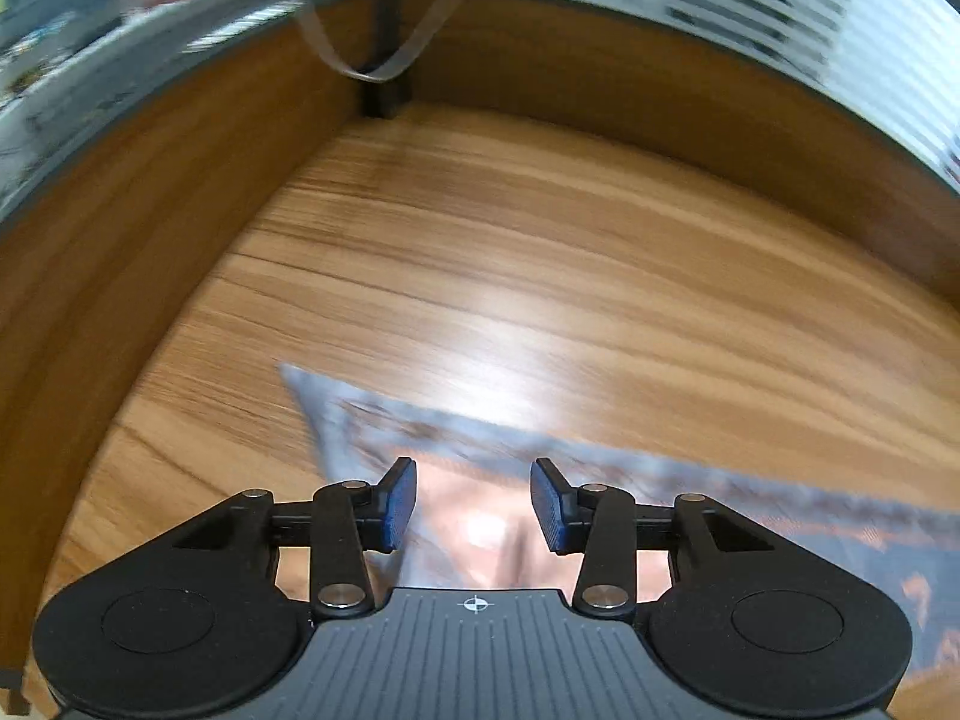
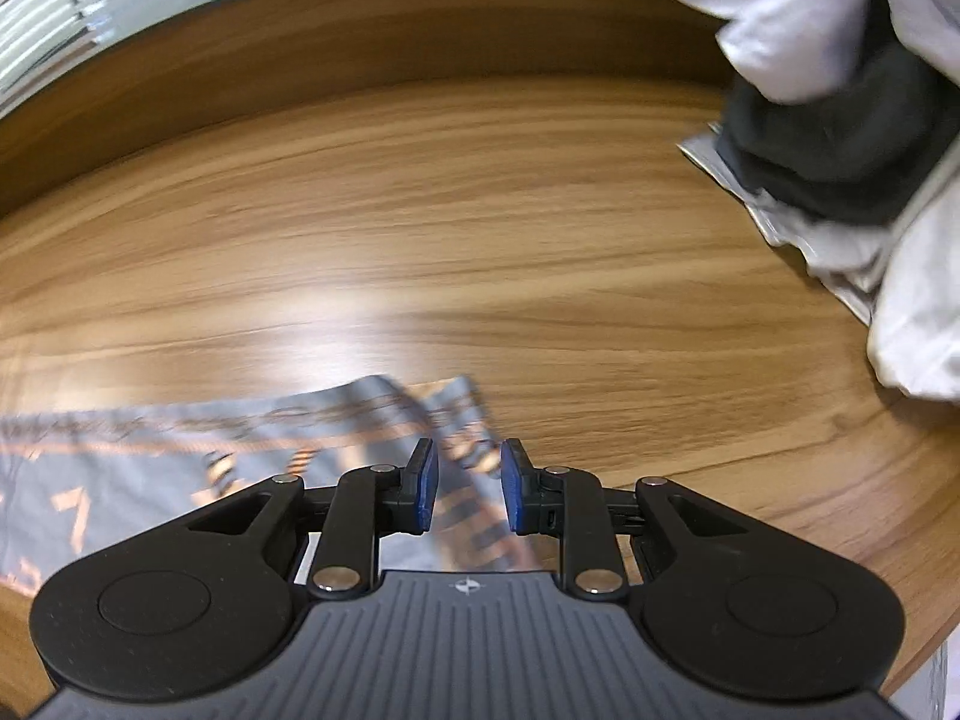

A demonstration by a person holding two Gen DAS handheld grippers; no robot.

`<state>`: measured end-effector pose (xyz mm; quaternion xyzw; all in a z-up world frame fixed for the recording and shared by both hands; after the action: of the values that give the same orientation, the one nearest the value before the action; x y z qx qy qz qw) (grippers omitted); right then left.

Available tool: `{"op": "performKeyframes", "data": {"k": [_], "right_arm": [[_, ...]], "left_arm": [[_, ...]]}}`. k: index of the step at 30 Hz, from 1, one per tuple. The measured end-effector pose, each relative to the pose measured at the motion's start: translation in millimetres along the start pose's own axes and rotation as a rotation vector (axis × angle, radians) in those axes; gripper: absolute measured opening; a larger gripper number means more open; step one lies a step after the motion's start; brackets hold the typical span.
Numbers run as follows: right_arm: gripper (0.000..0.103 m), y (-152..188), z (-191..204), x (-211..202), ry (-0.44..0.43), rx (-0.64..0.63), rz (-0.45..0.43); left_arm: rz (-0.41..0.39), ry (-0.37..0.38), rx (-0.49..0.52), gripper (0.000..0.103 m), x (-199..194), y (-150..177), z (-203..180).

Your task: Fold clothes

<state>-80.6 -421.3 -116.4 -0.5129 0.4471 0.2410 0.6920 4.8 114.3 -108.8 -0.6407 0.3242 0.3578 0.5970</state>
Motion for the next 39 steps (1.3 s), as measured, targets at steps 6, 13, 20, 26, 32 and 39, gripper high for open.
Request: {"op": "performKeyframes", "data": {"k": [6, 13, 20, 26, 32, 39], "right_arm": [[0.015, -10.0, -3.9, 16.1, -0.037, -0.099, 0.039], [0.021, -19.5, 8.5, 33.9, -0.083, -0.195, 0.077], [0.029, -19.1, 18.4, 42.4, -0.084, -0.259, 0.096], [0.023, -18.2, 19.2, 42.3, -0.084, -0.253, 0.089], [0.001, -17.5, 19.5, 43.8, -0.068, -0.259, 0.068], [0.000, -15.0, 19.6, 40.7, -0.027, -0.281, 0.057]], "left_arm": [[0.055, 0.111, 0.119, 0.044, 4.0, 11.2, -37.5], [0.116, 0.130, 0.219, 0.044, 13.4, 25.2, -57.2], [0.114, 0.105, 0.295, 0.044, 13.1, 36.6, -67.7], [0.110, 0.102, 0.289, 0.048, 14.7, 38.0, -72.1], [0.095, 0.100, 0.319, 0.049, 14.3, 41.3, -76.0], [0.094, 0.100, 0.314, 0.049, 12.0, 41.6, -74.2]]}}
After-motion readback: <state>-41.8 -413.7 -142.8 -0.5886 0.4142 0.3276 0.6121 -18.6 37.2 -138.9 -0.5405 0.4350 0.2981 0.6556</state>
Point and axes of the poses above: each gripper's, at about its wrist camera, not at the fingertips, and x roughly the way its jaws point, z to its left, y to its underside, the point moved 1 cm from there along x, roughly the way its jaws point, and after that the axes turned 2 degrees about -y, right-handed, at the moved point
